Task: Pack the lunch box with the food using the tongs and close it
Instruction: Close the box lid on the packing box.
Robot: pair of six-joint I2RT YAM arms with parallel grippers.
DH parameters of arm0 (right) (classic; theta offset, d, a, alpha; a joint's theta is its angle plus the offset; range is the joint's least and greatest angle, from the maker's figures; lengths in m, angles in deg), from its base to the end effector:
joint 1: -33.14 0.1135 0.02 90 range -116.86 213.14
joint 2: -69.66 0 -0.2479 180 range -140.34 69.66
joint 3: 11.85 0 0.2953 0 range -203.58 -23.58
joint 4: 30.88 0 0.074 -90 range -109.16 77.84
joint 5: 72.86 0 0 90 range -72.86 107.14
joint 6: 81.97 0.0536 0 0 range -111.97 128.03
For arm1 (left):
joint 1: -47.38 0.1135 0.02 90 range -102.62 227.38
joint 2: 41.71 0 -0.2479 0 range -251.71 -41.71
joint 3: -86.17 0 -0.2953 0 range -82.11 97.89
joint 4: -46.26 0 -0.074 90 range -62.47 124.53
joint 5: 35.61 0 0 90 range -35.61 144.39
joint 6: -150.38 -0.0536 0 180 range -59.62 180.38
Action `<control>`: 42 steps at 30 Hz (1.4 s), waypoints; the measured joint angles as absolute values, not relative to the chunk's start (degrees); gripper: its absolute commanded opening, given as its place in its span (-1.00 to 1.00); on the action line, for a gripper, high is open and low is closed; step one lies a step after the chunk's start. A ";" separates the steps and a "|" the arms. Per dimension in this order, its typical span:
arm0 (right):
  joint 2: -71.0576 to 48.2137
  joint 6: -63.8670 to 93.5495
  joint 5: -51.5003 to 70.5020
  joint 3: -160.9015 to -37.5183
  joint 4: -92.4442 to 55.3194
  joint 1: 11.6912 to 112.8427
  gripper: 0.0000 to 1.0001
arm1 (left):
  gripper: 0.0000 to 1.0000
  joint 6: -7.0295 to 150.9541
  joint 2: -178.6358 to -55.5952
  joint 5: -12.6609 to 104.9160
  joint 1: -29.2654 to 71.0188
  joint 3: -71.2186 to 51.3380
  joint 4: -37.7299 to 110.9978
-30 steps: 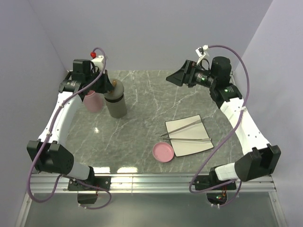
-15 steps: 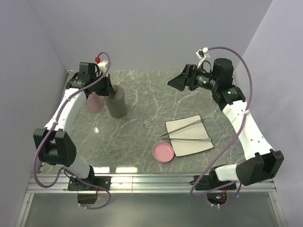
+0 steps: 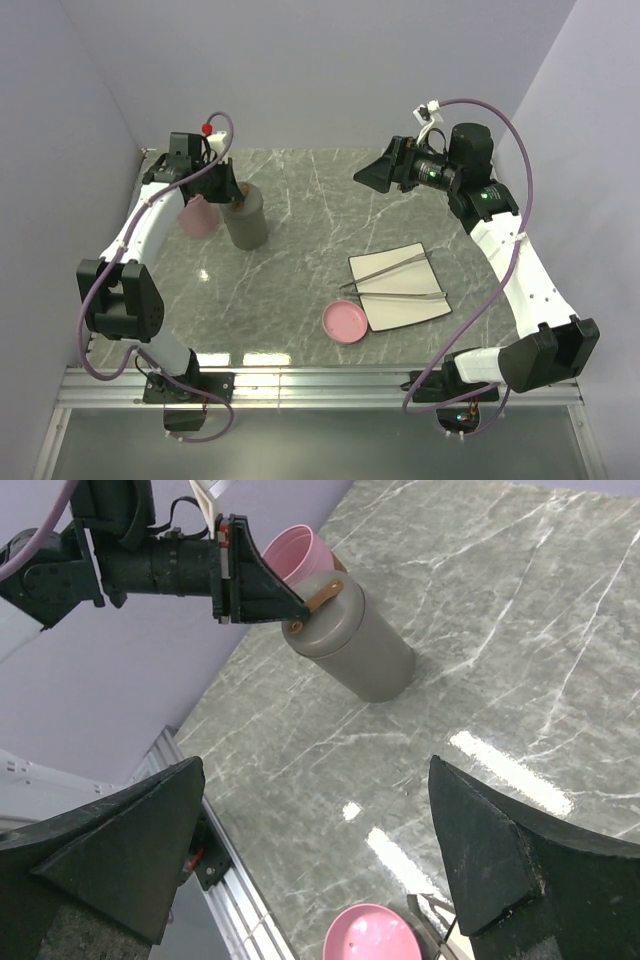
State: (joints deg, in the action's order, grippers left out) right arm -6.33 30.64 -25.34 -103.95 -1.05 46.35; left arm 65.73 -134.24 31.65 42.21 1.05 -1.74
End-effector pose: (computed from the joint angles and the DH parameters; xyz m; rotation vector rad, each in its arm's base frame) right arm 0.3363 0.1161 0.4090 -0.4010 1.8434 1.1030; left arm 0.4087 -0.0578 0.2850 0.1889 2.3500 -0.5583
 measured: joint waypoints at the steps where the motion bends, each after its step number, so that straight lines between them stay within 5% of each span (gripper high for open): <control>1: -6.33 30.64 -25.42 -103.95 -1.05 46.37 0.99 | -0.99 65.75 -134.24 31.43 42.34 1.05 -1.76; 25: -6.61 30.57 -25.84 -103.95 -0.90 46.35 0.99 | -0.98 67.04 -135.75 24.28 46.45 -0.94 -0.15; 42: -6.61 29.00 -26.01 -103.95 -0.44 46.35 0.99 | -0.57 66.43 -135.68 23.82 46.56 -1.51 0.66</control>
State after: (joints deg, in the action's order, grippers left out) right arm -6.61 29.00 -26.01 -103.95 -0.44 46.35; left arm 66.43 -135.68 23.82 46.56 -1.51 0.66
